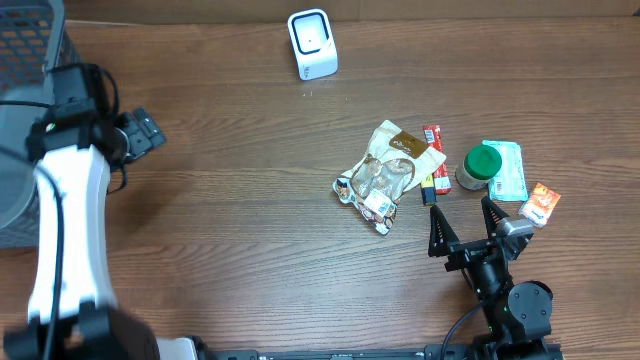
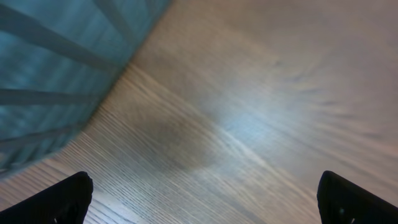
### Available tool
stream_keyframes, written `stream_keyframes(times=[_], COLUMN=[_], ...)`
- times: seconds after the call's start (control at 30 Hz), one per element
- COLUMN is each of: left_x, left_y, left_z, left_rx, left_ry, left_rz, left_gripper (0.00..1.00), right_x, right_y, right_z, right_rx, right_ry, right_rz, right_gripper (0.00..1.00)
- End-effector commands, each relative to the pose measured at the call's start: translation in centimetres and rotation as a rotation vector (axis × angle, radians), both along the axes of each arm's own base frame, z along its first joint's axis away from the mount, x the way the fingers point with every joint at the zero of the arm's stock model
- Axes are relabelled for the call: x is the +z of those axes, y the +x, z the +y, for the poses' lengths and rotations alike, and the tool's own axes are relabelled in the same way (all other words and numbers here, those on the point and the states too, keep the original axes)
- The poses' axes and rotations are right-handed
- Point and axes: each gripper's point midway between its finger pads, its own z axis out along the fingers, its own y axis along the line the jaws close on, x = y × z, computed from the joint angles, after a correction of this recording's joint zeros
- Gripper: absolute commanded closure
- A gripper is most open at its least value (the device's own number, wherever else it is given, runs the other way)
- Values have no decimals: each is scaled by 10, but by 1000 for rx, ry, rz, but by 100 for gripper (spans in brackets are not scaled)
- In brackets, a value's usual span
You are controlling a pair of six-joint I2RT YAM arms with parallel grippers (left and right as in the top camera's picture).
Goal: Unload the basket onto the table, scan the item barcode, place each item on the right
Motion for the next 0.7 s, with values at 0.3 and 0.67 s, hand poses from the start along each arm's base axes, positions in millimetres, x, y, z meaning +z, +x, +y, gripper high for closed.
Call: stream_keyframes(times=[0.3,0.67], left_x=[188,220], left_y=[-95,-142], left_z=[-24,-49], left_rx=[-2,-53], left_ry=[153,172], left_rz=[-564,-723], left_gripper=[0,0], right_x=[-2,-2], right_y=[0,0], right_z=[-2,-2], right_rx=[-12,-12], right_ry=[8,8], right_rz=[-3,-3], right_gripper=[0,0])
